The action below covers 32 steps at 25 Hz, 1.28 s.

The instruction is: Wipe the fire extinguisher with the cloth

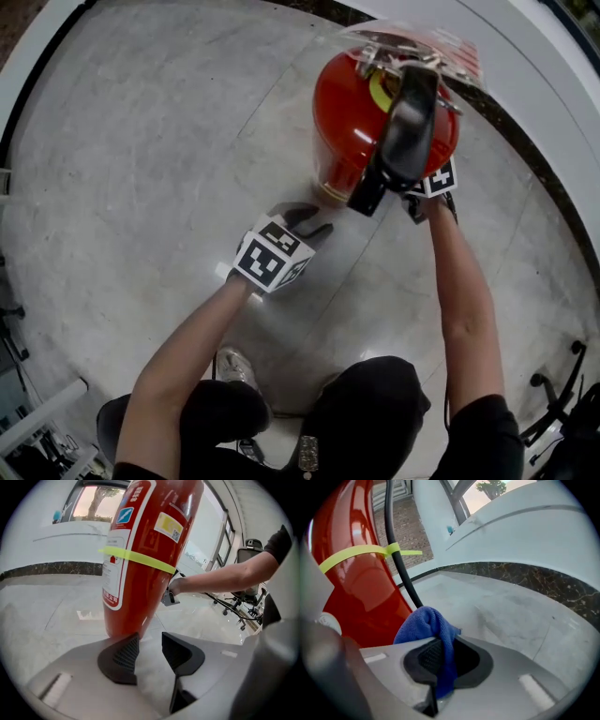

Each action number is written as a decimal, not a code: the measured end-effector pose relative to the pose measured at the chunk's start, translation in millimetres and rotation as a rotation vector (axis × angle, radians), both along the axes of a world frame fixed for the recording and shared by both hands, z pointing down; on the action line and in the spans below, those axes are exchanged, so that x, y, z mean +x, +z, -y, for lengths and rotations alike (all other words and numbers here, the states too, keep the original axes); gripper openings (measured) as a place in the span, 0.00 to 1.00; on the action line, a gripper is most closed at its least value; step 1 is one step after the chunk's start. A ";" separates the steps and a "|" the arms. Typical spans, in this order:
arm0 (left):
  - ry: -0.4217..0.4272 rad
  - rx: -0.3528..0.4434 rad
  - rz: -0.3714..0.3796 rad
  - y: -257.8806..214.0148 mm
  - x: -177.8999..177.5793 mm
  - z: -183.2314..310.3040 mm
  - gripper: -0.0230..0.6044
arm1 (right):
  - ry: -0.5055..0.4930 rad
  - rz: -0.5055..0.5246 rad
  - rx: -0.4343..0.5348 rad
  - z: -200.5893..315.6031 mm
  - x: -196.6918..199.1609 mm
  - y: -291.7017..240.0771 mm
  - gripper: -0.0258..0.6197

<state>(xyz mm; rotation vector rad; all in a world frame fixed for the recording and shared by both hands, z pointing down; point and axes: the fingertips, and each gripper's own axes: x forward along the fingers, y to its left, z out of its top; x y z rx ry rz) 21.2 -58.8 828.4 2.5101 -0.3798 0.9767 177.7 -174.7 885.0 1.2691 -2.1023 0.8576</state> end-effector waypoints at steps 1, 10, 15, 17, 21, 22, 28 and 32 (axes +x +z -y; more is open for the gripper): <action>0.005 0.009 0.011 1.2 -4.2 -1.3 0.30 | -0.002 0.007 0.001 -0.1 -1.4 -0.4 0.09; -0.015 0.052 0.020 -0.1 -18.4 2.3 0.30 | -0.021 0.064 0.011 -6.1 -16.8 -6.2 0.08; 0.000 0.037 0.027 7.3 1.2 -8.4 0.30 | -0.024 0.087 0.024 -16.9 -20.2 -6.7 0.08; 0.016 0.041 0.033 8.8 10.6 -12.8 0.30 | -0.030 0.082 0.029 -32.2 -19.4 -5.2 0.08; 0.041 0.044 0.042 13.0 22.9 -16.9 0.30 | -0.111 0.061 0.023 -64.6 -31.5 -7.3 0.08; 0.042 0.044 0.043 14.0 25.2 -17.2 0.30 | -0.134 0.062 0.024 -70.9 -38.0 -9.1 0.08; 0.067 0.068 0.034 13.7 31.2 -19.1 0.30 | -0.214 0.092 0.008 -102.1 -73.4 -13.2 0.08; 0.082 0.070 0.093 25.0 15.9 -19.6 0.32 | -0.308 0.118 0.001 -119.4 -106.9 -13.8 0.08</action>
